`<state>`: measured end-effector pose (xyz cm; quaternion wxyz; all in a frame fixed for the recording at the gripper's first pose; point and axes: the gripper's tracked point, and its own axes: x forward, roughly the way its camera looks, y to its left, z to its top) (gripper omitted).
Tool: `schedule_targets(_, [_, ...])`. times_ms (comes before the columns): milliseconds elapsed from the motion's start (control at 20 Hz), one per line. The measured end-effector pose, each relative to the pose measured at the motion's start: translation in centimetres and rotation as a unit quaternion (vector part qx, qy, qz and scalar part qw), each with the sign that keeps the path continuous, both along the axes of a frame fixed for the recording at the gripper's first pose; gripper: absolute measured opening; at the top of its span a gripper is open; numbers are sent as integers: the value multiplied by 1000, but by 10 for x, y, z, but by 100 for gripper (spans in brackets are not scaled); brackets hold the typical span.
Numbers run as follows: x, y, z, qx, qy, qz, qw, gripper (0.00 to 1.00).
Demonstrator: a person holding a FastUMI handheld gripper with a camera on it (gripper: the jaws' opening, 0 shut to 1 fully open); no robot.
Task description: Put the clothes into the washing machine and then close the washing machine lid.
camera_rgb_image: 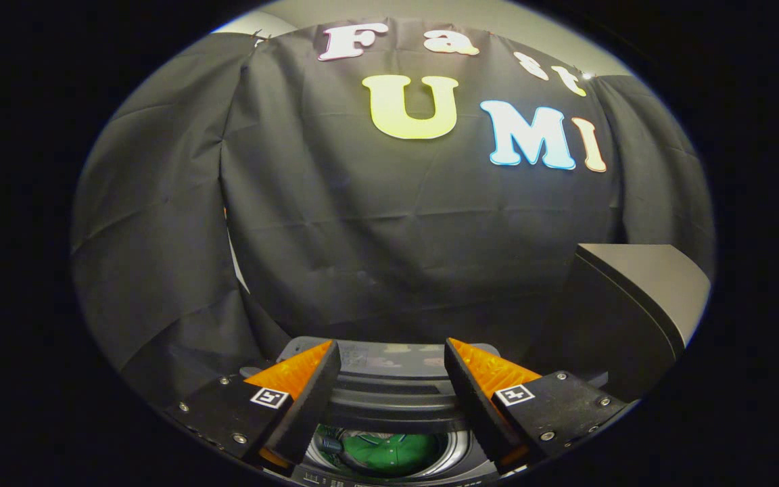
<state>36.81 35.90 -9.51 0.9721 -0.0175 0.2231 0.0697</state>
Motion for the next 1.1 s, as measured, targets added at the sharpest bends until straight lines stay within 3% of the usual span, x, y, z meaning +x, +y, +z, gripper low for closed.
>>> schedule_targets(600, [-79, 3, -54, -11, 7, 51, 999, 95])
schedule_targets(850, [-100, -2, -33, 12, 0, 53, 999, 95])
schedule_targets(1100, [-126, -19, 7, 25, -28, 80, 996, 95])
